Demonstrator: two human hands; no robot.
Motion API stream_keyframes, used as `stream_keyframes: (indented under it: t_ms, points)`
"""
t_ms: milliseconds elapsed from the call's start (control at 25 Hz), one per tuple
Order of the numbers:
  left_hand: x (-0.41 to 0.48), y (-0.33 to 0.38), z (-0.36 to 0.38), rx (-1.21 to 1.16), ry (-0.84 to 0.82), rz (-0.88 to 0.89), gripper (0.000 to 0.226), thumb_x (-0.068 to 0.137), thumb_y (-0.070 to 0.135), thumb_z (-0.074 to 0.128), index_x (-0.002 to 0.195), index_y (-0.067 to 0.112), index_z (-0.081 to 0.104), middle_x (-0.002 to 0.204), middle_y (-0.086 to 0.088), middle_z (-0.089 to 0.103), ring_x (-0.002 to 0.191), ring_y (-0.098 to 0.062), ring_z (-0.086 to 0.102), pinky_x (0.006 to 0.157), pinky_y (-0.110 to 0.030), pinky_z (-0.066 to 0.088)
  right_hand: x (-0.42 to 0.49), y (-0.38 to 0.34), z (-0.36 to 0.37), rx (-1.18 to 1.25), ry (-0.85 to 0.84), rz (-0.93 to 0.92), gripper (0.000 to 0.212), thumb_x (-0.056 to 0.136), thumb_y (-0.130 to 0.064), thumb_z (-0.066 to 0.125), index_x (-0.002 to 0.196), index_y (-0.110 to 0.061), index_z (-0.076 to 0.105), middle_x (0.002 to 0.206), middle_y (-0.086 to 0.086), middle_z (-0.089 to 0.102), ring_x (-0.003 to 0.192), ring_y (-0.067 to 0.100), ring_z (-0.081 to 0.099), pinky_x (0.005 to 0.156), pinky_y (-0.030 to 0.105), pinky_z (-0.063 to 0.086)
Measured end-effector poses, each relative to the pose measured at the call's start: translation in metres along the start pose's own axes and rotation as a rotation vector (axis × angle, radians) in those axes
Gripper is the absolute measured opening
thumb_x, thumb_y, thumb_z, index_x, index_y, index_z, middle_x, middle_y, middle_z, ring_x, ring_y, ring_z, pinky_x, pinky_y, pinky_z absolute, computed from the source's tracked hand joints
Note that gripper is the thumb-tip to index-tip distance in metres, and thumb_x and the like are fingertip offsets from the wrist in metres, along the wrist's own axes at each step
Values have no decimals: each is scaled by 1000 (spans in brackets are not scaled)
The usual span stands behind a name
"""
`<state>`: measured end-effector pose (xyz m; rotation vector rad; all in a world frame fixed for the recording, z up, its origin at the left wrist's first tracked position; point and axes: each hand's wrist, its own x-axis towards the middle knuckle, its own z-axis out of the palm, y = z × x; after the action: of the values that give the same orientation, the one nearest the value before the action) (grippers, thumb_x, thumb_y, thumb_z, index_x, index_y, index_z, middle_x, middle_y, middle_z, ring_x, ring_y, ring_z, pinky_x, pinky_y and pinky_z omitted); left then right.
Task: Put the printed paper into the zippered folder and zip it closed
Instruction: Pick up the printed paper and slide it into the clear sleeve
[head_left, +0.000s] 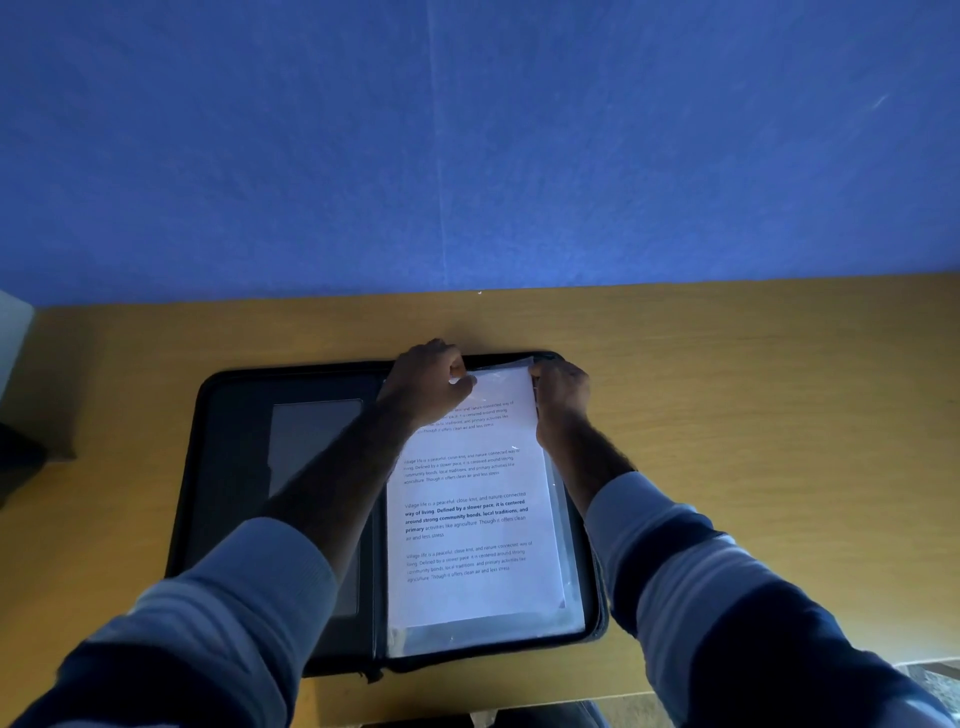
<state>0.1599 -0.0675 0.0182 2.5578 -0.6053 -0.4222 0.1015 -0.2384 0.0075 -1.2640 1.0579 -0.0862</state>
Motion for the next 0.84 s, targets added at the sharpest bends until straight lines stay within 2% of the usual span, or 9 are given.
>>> stream_keyframes:
  t_ms: [120, 240, 360, 480, 640, 840]
  points:
    - [-2, -2, -1, -61, -85, -49, 22, 88, 34, 69, 97, 15, 64, 99, 3, 69, 94, -20, 65, 83, -36, 54, 0, 1, 0, -1, -4, 9, 19, 76, 4, 51, 82, -3, 68, 78, 11, 55, 75, 23, 44, 67, 38, 35]
    - [-3, -3, -1, -121, -67, -68, 19, 90, 31, 67, 99, 15, 62, 97, 5, 67, 93, -19, 64, 79, -31, 51, 0, 2, -1, -5, 1, 16, 22, 75, 4, 49, 85, 2, 68, 79, 11, 55, 76, 23, 45, 67, 38, 35]
    - [-4, -4, 0, -144, -63, -74, 18, 91, 28, 66, 101, 13, 63, 101, 3, 68, 97, -20, 64, 84, -34, 53, -1, 3, -1, -6, 4, 6, 24, 76, 4, 46, 84, 2, 68, 79, 10, 56, 76, 22, 44, 67, 37, 35]
    - [-5, -6, 0, -167, -93, -103, 24, 90, 31, 67, 109, 16, 64, 106, 2, 71, 101, -18, 66, 90, -34, 54, -1, 4, 0, 11, 4, -1, 23, 78, 6, 46, 88, 7, 68, 79, 10, 56, 76, 22, 45, 67, 36, 36]
    - [-1, -4, 0, -102, -131, -133, 34, 88, 40, 67, 117, 23, 63, 108, 3, 72, 101, -19, 66, 92, -34, 52, 1, 4, 1, -2, 28, 0, 25, 79, 8, 47, 89, 9, 70, 80, 13, 67, 75, 27, 57, 69, 36, 42]
    - [0, -4, 6, -95, -136, -118, 40, 87, 40, 67, 123, 24, 61, 109, 3, 69, 104, -20, 65, 96, -35, 47, 4, 7, 0, -21, 43, 19, 23, 80, 5, 51, 89, 4, 72, 80, 11, 71, 75, 29, 61, 67, 37, 46]
